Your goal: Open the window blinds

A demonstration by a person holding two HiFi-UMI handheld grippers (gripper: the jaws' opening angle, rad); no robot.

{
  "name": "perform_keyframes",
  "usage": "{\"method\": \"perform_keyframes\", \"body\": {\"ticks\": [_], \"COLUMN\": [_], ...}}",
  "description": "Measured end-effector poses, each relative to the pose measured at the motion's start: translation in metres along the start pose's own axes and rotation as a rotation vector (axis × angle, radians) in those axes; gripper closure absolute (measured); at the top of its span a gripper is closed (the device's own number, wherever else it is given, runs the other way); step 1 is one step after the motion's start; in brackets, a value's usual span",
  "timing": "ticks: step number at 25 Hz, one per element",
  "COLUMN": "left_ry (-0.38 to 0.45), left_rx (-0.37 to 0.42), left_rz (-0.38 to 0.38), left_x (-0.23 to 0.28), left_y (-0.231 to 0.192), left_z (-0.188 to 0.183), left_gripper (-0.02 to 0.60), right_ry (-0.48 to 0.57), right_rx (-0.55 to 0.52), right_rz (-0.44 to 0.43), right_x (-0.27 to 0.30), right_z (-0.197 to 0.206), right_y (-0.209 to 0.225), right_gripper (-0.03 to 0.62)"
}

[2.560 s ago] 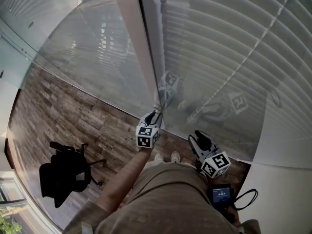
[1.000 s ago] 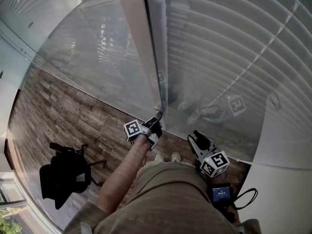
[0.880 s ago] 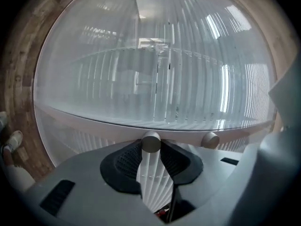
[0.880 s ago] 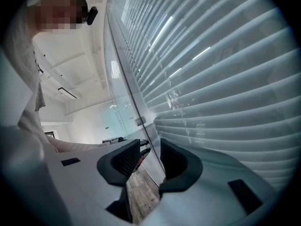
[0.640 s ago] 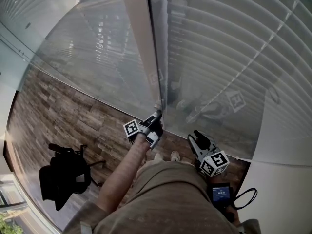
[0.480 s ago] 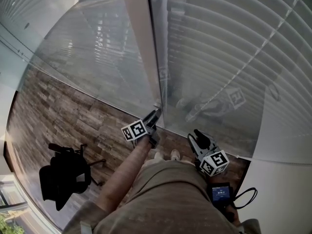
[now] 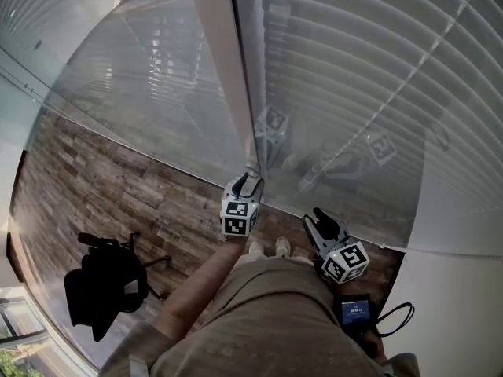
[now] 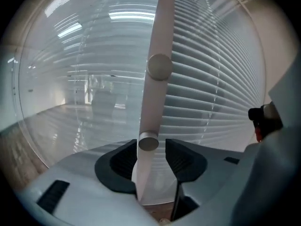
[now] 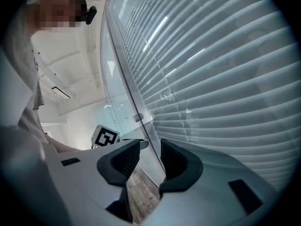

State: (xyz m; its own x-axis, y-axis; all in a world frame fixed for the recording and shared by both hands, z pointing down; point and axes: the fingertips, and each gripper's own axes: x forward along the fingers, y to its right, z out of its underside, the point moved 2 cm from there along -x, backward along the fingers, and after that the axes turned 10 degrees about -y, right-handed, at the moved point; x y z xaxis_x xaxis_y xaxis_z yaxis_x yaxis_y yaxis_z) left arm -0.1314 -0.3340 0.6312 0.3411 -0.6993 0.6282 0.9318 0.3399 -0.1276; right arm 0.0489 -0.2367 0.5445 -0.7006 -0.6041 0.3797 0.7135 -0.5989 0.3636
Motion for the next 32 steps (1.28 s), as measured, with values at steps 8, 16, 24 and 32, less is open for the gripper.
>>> {"method": "perform_keyframes", "body": {"ticks": [8, 16, 24, 32], "left_ry": [0.005, -0.023, -0.039, -0.004], "left_rx": [-0.046, -0.263, -0.456, -0.654], "left_rz": [-0.004, 0.131, 0.278, 0.419], "left_x": [0.002, -0.002, 0.002, 0.003], "left_y": [-0.005, -0.009, -0.011, -0.013], "left_z": [-0.002, -0.003, 0.001, -0.001], "left_gripper": [0.446, 0.448, 0.449, 0.449], "right_ry": [0.010, 0.016, 0.008, 0.004], "right_rx": [0.008, 0.012, 0.008, 0.005], "right_rz": [0.024, 0.029, 0.018, 0.012], "right_x": [-0.008, -0.013, -0.011, -0.009], "right_z": [-0.001, -0.005, 0.000, -0.002], "right_y": [0.003, 0.001, 0.004, 0.007], "right_gripper": [0.468, 0.468, 0.468, 0.468]}}
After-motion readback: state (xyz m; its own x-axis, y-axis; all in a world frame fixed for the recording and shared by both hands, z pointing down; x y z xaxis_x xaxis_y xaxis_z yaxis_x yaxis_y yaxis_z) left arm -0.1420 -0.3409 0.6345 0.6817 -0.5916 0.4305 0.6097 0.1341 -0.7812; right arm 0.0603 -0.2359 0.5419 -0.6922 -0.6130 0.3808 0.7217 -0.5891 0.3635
